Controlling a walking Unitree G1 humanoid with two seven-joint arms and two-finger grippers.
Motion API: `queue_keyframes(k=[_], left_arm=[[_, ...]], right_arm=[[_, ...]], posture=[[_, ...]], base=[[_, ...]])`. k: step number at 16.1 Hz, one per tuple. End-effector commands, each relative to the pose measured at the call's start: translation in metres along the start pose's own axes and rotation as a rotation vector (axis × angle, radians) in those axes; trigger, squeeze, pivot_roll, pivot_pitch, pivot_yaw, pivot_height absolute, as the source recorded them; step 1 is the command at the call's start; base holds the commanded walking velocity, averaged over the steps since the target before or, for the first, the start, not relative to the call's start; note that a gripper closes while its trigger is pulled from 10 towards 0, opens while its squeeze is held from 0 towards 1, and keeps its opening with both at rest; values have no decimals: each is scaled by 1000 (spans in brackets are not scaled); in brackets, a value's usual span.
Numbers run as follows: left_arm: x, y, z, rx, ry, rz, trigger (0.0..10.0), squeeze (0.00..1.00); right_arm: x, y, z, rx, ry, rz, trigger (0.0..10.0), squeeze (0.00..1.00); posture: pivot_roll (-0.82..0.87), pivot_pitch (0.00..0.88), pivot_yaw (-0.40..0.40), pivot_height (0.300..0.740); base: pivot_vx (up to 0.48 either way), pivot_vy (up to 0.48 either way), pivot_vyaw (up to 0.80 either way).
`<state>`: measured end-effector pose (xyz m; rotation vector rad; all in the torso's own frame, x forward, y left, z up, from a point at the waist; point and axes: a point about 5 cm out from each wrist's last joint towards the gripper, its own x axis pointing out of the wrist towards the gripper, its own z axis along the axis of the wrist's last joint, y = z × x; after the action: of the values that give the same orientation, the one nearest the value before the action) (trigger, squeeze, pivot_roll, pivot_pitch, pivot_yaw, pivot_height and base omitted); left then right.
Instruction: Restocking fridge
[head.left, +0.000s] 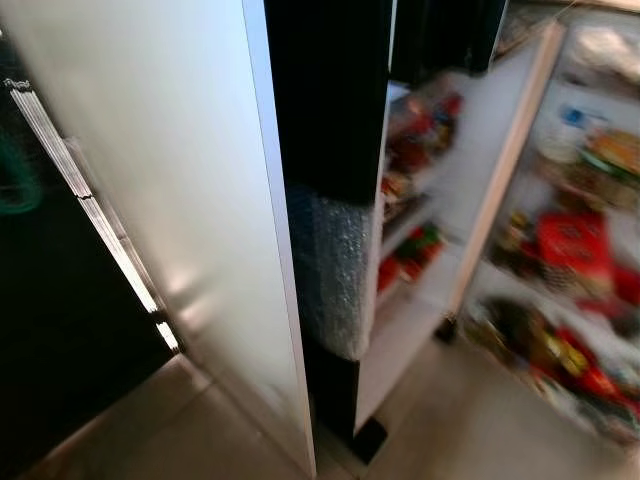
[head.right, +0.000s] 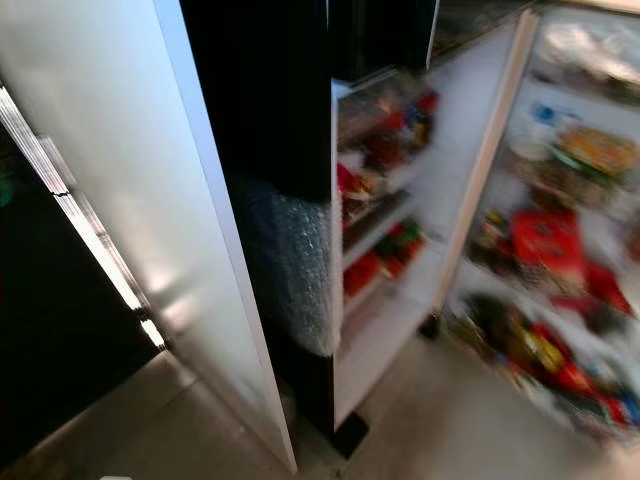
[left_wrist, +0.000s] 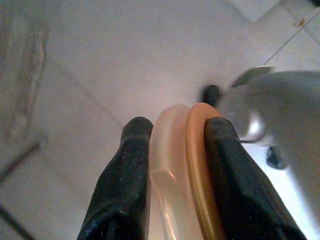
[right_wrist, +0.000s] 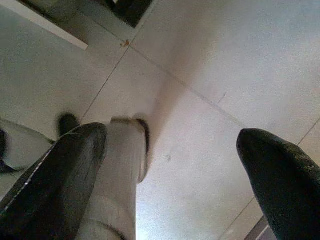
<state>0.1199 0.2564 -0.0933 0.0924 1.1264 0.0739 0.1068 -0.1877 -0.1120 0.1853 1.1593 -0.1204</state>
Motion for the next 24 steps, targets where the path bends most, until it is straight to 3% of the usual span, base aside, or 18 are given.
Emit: queue_keyframes(k=[1,5,11,15,19,21,24], left_arm=[[-1,4,-4,6,19,7,10000,0],[-1,4,-3,13,18,6,10000,0],[-1,4,-3,17,21,5,10000,0],[-1,4,-3,20,24,6,10000,0],[-1,3,-2,20,23,6,10000,0],[-1,3,-2,20,24,6,10000,0],[-1,3,-4,22,26,4,10000,0]], right_arm=[[1,6,3,19,-7,14,10000,0],[1,3,7,9,-21,14,10000,0],[1,0,9,-34,-21,18,10000,0],[1,0,10,-51,-21,22,10000,0],[1,-1,12,-95,-25,19,10000,0],[1,-1,11,-73,-23,16,10000,0],[1,-1,12,-137,-26,22,10000,0]], posture=[[-15,47,-30,740],[-16,55,-28,740],[-22,57,-27,740],[-22,48,-29,740],[-22,40,-28,740],[-23,33,-25,740],[-20,15,-23,740]], base=[[0,-330,0],[0,-322,0],[0,-319,757],[0,-320,0],[0,-320,725],[0,-321,400],[0,-320,169]])
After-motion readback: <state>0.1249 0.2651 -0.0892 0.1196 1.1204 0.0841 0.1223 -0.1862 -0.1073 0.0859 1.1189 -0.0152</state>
